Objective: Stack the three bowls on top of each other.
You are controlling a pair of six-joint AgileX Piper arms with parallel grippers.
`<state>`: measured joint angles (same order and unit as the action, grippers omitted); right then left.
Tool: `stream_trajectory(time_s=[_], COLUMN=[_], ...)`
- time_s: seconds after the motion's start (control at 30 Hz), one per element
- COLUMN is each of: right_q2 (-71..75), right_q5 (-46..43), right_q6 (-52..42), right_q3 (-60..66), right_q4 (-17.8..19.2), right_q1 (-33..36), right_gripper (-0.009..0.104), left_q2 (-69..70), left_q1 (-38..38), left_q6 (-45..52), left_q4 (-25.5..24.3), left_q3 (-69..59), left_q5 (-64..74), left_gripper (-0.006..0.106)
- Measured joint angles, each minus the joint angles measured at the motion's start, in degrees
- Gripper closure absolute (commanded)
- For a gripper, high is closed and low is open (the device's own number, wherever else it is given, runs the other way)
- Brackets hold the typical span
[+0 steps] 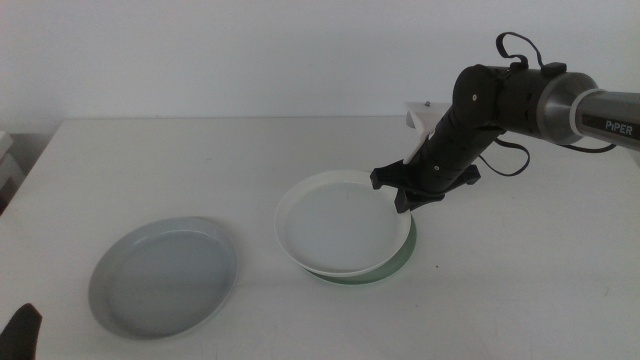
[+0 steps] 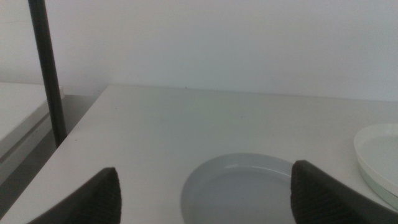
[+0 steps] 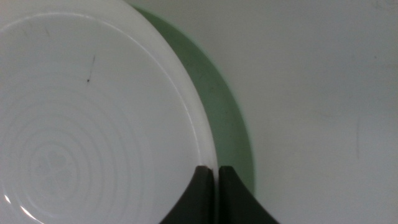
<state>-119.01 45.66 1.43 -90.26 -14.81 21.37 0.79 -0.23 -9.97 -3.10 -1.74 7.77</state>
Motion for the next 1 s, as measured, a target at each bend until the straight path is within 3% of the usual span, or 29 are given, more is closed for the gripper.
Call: stream_trajectory(time_s=[0.2,0.5,0.6,1.0], right_q2=[-0.02,0.40,2.66,28.09], right_q5=[-0.13,0.88,1.27,7.19], right_q6=[0.23,-0.01,-0.77,-8.07], right_q3=[0.00,-0.11,-0.58,4.28], right_q4=[1.72,2.87,2.94,2.48], right_q1=[0.00,0.00,0.00,0.00], right_gripper=[0.090,0.048,0.041,0.040], left_q2=[0.00,0.00,0.00,0.00], left_q1=[0.00,0.00,0.00,0.00], left_q6=[0.00,0.00,0.00,0.00], left_q4=[0.00,0.00,0.00,0.00], left_q3=[0.00,0.00,0.00,0.00], left_q5=[0.00,0.00,0.00,0.00], left_gripper=[-0.005,-0.005,-0.005,-0.005])
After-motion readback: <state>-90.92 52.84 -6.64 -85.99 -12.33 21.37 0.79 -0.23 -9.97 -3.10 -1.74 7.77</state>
